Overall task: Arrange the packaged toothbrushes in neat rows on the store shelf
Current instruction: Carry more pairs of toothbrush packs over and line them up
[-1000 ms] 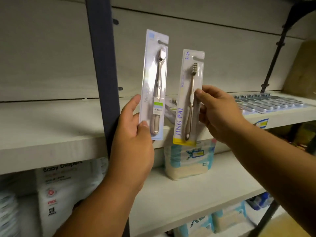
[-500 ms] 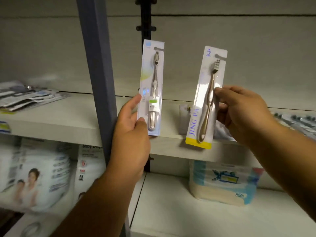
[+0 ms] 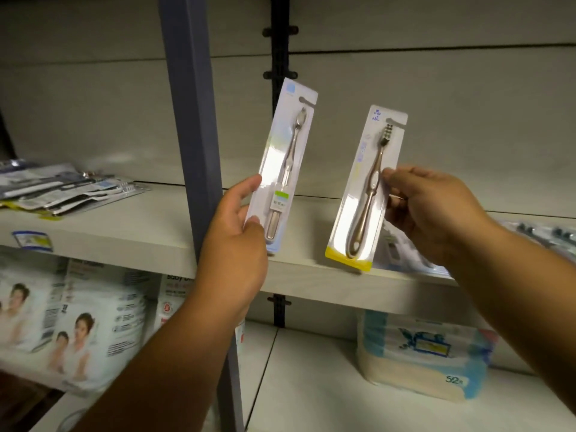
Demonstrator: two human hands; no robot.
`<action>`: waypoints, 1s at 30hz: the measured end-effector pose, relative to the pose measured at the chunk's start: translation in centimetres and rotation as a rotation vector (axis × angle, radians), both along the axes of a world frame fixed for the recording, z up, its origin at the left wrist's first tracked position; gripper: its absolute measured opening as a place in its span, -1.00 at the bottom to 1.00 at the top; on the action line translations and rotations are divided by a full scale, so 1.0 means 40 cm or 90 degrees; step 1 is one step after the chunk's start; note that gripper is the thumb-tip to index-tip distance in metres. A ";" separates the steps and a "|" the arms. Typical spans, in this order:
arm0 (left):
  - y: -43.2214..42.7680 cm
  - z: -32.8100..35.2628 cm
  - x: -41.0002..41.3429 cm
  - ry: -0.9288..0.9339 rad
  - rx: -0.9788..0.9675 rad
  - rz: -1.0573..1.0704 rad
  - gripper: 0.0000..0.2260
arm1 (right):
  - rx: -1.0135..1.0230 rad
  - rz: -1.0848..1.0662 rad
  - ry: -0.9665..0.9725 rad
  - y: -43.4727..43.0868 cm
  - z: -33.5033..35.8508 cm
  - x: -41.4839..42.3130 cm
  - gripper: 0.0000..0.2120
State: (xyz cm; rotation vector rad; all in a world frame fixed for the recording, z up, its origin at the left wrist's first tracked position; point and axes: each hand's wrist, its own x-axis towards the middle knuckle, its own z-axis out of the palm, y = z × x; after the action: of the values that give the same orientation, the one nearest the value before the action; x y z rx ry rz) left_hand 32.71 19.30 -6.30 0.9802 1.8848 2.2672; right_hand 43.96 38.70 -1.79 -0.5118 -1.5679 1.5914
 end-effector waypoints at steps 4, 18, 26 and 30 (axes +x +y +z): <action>0.006 0.011 -0.009 0.034 -0.024 0.021 -0.53 | 0.006 0.005 -0.013 -0.007 0.017 -0.027 -0.86; 0.096 0.014 -0.075 0.346 -0.635 0.193 -0.56 | 0.090 0.020 -0.241 0.030 0.027 -0.161 -0.95; 0.116 0.007 -0.101 0.386 -0.748 0.175 -0.71 | 0.260 0.054 -0.438 0.045 0.005 -0.205 -0.48; 0.090 -0.012 -0.075 0.423 -0.602 0.155 -0.53 | 0.529 0.009 -0.557 0.053 -0.012 -0.215 -0.84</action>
State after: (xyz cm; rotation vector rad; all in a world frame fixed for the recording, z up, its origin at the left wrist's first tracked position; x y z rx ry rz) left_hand 29.72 22.89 -6.77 1.4066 2.9640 0.8119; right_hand 35.37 40.82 -2.25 -0.7521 -2.6630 0.5617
